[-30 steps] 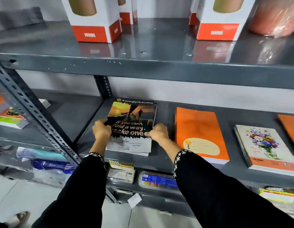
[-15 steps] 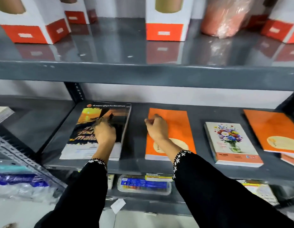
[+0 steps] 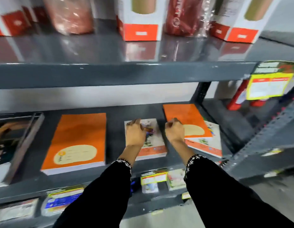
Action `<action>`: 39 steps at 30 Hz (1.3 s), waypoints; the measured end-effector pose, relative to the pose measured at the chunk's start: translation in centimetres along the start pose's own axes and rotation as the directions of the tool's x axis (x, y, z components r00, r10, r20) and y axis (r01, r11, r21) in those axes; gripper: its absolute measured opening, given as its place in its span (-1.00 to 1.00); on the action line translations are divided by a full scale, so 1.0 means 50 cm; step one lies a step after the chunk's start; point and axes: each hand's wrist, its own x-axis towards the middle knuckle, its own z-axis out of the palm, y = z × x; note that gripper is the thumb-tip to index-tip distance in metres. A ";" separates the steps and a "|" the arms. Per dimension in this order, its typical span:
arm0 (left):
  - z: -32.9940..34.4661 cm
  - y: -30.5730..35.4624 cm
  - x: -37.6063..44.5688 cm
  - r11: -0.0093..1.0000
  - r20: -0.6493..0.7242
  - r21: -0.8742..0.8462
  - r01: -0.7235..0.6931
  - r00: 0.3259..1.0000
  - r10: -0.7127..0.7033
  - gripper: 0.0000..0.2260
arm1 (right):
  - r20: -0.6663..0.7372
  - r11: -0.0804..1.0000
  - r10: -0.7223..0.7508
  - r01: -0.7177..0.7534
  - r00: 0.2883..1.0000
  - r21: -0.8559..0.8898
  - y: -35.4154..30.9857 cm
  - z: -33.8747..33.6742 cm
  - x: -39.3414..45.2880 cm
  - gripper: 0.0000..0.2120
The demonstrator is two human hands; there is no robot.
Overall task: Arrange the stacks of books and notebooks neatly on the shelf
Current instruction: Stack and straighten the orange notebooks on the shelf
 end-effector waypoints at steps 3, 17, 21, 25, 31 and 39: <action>0.083 0.091 -0.015 1.000 0.101 -0.013 0.007 0.995 -0.006 -0.73 | 0.026 0.993 0.094 -0.092 0.995 -0.078 0.099 -0.074 0.038 -0.75; 0.206 0.197 -0.038 0.968 0.356 -0.023 0.248 0.907 -0.224 -0.76 | 0.131 0.906 0.380 -0.339 0.916 -0.254 0.235 -0.166 0.118 -0.59; 0.190 0.209 -0.021 0.931 0.300 -0.084 0.356 0.900 -0.317 -0.78 | 0.197 0.860 0.488 -0.507 0.850 0.058 0.242 -0.191 0.132 -0.82; 0.159 0.212 -0.009 0.900 0.290 -0.198 0.389 0.900 -0.326 -0.81 | 0.272 0.767 0.530 -0.591 0.803 0.249 0.239 -0.203 0.118 -0.84; 0.078 0.157 -0.009 0.872 0.154 -0.336 0.356 0.934 -0.322 -0.66 | 0.336 0.769 0.439 -0.542 0.833 0.338 0.166 -0.168 0.059 -0.86; -0.152 -0.045 -0.037 0.815 -0.108 -0.367 0.448 0.850 -0.516 -0.71 | 0.447 0.839 0.156 -0.357 0.881 0.411 -0.047 -0.029 -0.091 -0.89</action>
